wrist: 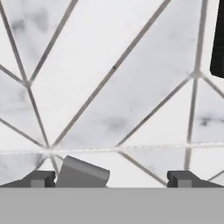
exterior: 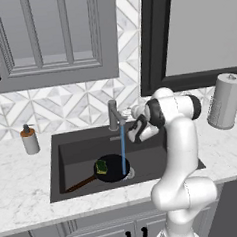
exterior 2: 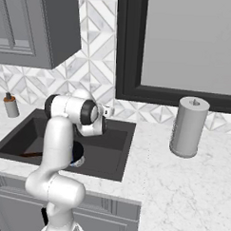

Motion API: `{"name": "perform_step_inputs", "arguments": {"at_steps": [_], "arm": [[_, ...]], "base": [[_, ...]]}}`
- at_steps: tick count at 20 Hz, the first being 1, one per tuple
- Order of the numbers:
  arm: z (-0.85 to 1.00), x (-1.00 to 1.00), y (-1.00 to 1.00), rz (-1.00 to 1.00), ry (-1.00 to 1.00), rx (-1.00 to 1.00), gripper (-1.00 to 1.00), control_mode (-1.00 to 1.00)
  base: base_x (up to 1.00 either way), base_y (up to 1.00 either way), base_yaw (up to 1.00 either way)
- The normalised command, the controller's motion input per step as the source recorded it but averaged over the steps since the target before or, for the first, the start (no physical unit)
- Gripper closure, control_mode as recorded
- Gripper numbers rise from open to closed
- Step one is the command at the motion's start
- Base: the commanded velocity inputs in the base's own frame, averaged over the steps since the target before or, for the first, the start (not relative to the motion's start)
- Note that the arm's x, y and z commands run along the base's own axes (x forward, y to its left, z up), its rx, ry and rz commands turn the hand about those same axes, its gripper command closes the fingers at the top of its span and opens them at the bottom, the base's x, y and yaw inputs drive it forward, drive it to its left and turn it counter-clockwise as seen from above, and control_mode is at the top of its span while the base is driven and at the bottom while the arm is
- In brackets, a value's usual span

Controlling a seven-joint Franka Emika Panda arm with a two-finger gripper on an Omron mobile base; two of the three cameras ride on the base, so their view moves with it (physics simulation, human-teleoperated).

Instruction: Pick the pan and sponge and place them into the sink. Then turn on the water.

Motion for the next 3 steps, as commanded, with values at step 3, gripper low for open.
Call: {"name": "perform_step_inputs", "arguments": {"at_steps": [3], "arm": [[0.00,0.00,-1.00,0.00,0.01,0.03,-1.00,-1.00]], "base": [[0.00,0.00,0.00]]}}
